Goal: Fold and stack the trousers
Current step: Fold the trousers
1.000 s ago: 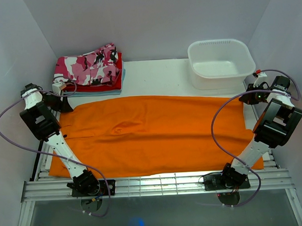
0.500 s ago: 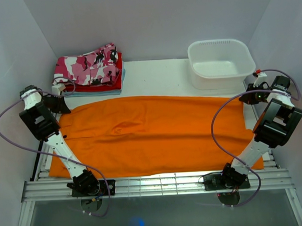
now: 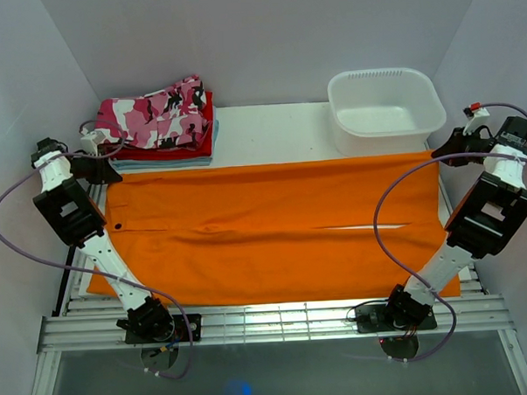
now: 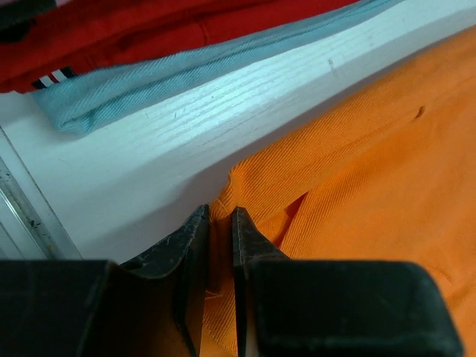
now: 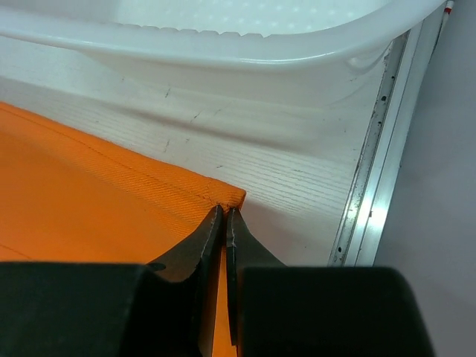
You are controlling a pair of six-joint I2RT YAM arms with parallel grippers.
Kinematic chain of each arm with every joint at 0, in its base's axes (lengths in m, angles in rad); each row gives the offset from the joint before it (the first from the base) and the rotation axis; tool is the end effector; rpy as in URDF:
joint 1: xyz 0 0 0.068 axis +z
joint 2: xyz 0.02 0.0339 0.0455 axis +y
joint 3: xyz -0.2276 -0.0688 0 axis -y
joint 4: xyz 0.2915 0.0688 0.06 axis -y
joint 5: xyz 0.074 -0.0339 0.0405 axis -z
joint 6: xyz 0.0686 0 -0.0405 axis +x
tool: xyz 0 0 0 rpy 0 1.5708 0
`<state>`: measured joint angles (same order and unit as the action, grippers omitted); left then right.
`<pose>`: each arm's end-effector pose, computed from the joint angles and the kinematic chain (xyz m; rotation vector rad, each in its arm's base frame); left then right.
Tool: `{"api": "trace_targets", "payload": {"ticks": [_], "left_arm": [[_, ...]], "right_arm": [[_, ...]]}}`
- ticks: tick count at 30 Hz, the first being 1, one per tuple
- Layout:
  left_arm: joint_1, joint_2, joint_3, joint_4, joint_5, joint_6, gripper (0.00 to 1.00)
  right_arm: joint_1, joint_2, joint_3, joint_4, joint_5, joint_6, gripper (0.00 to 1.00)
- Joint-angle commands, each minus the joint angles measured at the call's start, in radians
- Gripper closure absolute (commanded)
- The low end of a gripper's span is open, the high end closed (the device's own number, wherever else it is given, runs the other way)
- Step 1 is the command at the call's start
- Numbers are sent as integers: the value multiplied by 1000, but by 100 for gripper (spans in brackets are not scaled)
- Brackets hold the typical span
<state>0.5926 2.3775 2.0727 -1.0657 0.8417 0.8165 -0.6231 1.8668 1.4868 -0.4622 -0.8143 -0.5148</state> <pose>0.4468 0.2392 0.1234 0.3710 2.3453 -0.6545 0.4026 -0.2279 0.1885 -0.2309 2.1135 0.3312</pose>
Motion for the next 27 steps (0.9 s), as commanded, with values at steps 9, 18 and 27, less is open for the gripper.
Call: {"api": "trace_targets", "payload": {"ticks": [9,18,27], "left_arm": [[118,-495,-299,437,158,-106,100],[354,-695,-476,72,252,226,100],[590,-615,-755,-263,-73,809,100]], "right_arm": [[-148,-149,171,-261,-199,-236,92],[-320,-314,31,-849,-90,-1046,92],[-601,-443,-491,-837,358,-1677,92]]}}
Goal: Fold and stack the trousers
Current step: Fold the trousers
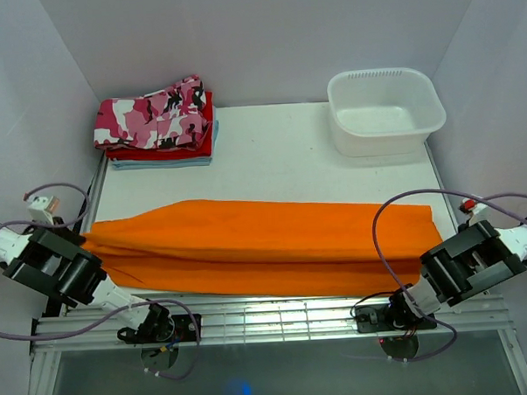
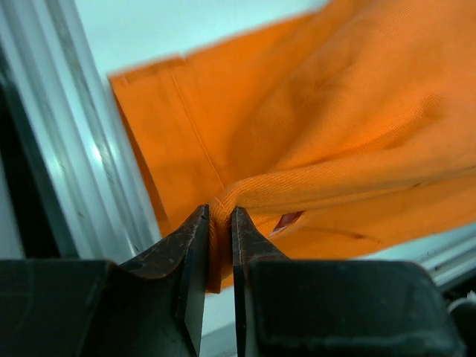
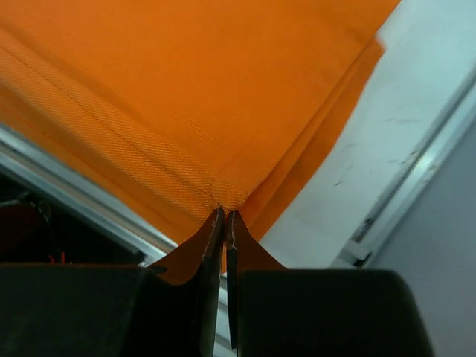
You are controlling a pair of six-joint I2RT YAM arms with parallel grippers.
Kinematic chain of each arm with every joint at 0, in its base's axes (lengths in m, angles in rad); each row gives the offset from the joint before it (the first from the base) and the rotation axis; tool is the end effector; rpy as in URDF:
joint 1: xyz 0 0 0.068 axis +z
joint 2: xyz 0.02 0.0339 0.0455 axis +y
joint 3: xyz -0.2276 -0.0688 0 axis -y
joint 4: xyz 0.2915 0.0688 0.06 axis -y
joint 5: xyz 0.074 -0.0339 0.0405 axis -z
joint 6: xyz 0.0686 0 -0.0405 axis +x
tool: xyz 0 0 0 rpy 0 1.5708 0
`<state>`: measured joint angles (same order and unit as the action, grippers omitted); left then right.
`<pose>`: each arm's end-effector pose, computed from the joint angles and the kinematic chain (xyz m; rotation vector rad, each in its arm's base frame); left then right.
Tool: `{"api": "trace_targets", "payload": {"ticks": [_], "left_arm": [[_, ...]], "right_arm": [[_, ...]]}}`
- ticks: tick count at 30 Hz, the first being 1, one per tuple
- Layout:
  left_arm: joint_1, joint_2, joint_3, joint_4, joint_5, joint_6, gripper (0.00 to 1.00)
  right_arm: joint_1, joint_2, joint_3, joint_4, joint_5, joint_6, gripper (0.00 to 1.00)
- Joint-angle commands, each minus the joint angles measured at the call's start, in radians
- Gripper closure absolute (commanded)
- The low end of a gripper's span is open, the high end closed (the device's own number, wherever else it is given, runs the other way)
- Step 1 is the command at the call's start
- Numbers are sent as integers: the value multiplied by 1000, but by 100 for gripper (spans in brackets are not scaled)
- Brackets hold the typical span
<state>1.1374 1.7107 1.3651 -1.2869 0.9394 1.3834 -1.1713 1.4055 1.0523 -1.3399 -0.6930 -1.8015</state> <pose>0.1927 0.2846 0.1823 0.2391 2.2190 -0.4115 0.1420 -0.2237 0.1676 -0.7084 2.3480 0.2242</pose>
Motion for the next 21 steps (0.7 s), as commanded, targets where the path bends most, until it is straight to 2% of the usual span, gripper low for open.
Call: {"api": "trace_targets", "payload": {"ticks": [1,4,6,9,13,17,21], "left_arm": [[53,102,-58,-10,-200,237,100],[51,167,-101,61,-293,166,100],[47,191,-127,165,-348,116,100],[19,196,-178,282,-401,34,100],[-74,169,-236,357,-424,-76,100],[-185,135,-271,461,-427,-248,100],[-260,159,-172,468,-380,-392,100]], "right_arm": [[-79,32,-101,56,257,-401,92],[-87,81,-143,178,306,-360,92],[-84,113,-159,244,322,-329,92],[-44,130,-204,380,348,-228,92],[66,147,-242,531,351,-72,92],[188,187,-183,608,306,153,92],[275,256,-48,590,261,269,92]]}}
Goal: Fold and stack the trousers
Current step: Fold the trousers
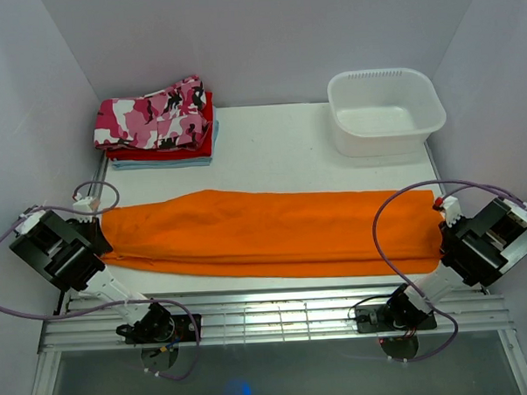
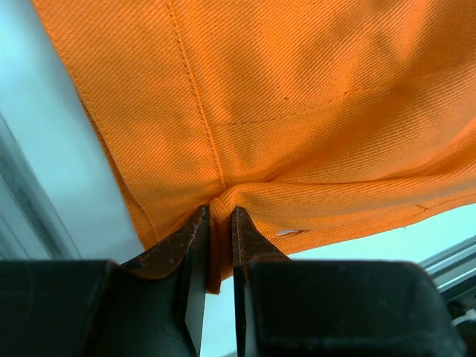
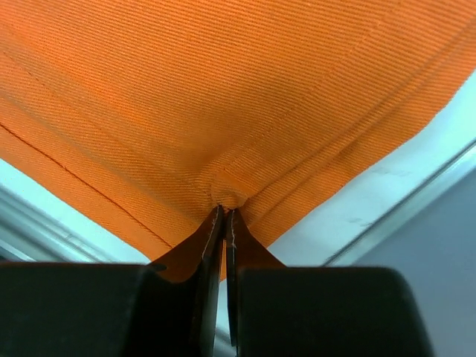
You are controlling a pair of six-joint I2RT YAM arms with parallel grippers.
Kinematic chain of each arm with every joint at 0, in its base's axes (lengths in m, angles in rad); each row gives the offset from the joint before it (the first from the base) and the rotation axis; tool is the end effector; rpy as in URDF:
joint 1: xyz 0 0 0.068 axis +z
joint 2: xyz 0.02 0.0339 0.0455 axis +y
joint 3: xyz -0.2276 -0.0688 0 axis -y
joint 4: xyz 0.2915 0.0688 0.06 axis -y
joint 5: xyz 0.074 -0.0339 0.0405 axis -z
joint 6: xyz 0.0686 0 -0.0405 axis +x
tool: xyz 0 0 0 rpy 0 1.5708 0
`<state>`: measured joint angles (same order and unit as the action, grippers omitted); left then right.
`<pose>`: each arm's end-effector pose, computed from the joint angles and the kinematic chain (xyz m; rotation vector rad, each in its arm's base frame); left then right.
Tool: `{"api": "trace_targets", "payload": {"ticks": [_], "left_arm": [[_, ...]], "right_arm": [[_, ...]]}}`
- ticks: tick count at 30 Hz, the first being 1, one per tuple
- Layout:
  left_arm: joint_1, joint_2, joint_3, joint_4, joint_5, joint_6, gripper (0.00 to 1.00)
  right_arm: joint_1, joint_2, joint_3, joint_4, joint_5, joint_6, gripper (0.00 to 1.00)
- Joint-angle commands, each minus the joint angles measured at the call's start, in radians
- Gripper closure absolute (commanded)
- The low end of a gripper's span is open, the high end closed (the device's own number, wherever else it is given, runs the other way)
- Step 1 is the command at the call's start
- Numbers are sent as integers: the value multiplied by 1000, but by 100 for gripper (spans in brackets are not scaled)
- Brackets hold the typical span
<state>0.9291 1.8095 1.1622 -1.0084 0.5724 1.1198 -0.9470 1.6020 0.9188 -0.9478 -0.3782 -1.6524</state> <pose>0.2281 0.2432 0.0755 0.2194 2.6422 -0.5016 0.1857 -0.2147 0.0660 -0.9468 2.6188 0.2235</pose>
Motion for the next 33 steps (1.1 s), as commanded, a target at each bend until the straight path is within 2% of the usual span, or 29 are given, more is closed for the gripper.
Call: {"api": "trace_targets", "payload": {"ticks": [1,4,8,13,17,23,24,26,27,28,29,33], "left_arm": [[-53,80,63,174,-2,-152,100],[-55,122,216,117,53,-201,100],[-55,146,373,6,125,-193,100],[-50,111,478,-73,176,-144,100],[-39,80,440,-78,159,-82,100],[-19,128,322,-55,81,21,100],[-21,131,304,-55,73,37,91],[-21,108,281,-61,84,78,66],[-21,91,259,-70,98,99,45],[-21,68,249,-93,116,121,6],[-21,13,242,-104,170,138,2],[-23,-101,296,-189,332,195,2]], "right_arm": [[54,68,151,189,-63,134,92],[59,101,245,126,-100,151,92],[56,104,356,17,-131,97,92],[8,26,339,-101,-154,-62,92],[-62,-14,330,-190,-154,-194,92],[-116,-4,152,-82,-70,-280,92],[-113,-2,126,-63,-44,-287,85],[-105,-4,69,9,-19,-264,63],[-105,-2,71,17,-27,-247,31],[-107,1,104,14,-39,-209,15],[-107,10,135,-24,-54,-193,3],[-99,41,360,-244,-200,-161,2]]}}
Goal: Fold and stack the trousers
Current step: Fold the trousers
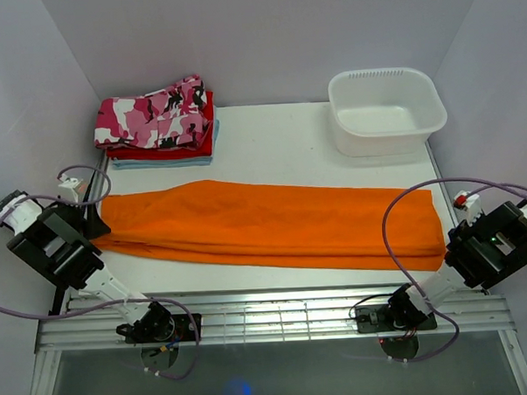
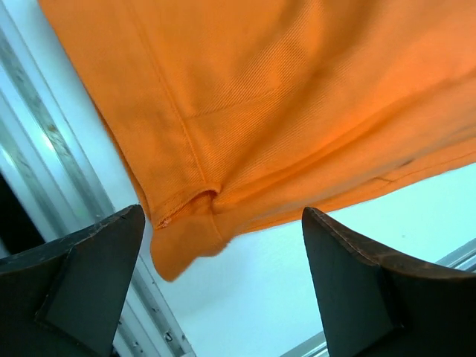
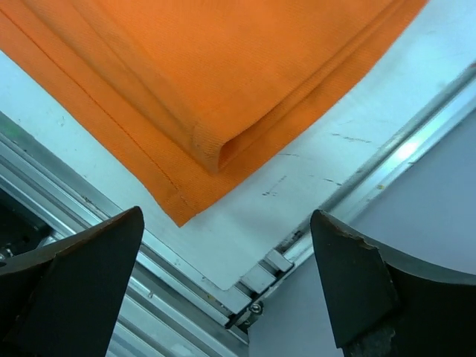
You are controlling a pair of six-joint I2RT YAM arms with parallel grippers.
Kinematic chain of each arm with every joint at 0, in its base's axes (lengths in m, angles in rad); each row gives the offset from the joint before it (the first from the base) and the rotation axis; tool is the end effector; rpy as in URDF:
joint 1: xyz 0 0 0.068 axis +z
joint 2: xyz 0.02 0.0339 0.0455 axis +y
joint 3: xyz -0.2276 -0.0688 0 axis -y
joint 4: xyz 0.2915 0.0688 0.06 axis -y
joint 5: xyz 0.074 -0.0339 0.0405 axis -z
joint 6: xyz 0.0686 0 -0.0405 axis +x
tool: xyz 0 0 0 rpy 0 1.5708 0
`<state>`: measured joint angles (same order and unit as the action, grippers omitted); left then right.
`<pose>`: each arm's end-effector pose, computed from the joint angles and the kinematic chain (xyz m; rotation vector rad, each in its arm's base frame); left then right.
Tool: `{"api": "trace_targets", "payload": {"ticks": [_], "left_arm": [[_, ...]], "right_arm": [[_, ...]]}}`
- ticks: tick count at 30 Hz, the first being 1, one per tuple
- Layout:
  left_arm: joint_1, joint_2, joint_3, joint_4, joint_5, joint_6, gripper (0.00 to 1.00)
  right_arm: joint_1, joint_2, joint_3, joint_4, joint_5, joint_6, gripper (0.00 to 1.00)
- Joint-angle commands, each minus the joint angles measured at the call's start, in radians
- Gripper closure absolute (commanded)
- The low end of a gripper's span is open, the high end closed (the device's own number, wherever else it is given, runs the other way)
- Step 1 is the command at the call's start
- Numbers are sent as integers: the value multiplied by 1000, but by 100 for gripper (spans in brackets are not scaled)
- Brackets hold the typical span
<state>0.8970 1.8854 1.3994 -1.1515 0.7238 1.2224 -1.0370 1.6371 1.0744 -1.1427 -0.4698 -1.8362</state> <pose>0.2650 0.2591 0.1217 0.3722 2.4616 -0.5334 0.1771 -0.2386 0.1019 -1.0035 2.4873 0.2650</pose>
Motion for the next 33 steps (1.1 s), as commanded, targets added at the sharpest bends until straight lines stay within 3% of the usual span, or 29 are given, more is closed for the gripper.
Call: {"api": "trace_targets", "payload": {"ticks": [1,3,6,11,12,14,18,25,33], "left_arm": [[7,-189,79,-91,210,95,2],[-36,-215,107,-135,255,98,2],[-172,-282,67,-163,246,71,10],[-423,-377,-153,-16,169,-78,18],[-516,-381,-177,4,142,-98,23],[-591,-373,-239,56,85,-151,27],[-757,-345,-304,136,26,-218,27],[-961,-336,-393,251,-64,-282,19],[-1076,-293,-430,361,-158,-330,26]], "right_arm": [[-3,9,246,-87,-131,35,2],[34,1,317,-167,-185,76,8],[151,-80,226,-167,-202,121,17],[414,-264,-22,26,-195,291,28],[513,-282,-80,64,-167,351,32],[639,-327,-129,165,-114,397,37],[776,-352,-214,261,-38,468,42],[871,-352,-286,264,-4,474,41],[945,-319,-381,377,86,485,38]]}}
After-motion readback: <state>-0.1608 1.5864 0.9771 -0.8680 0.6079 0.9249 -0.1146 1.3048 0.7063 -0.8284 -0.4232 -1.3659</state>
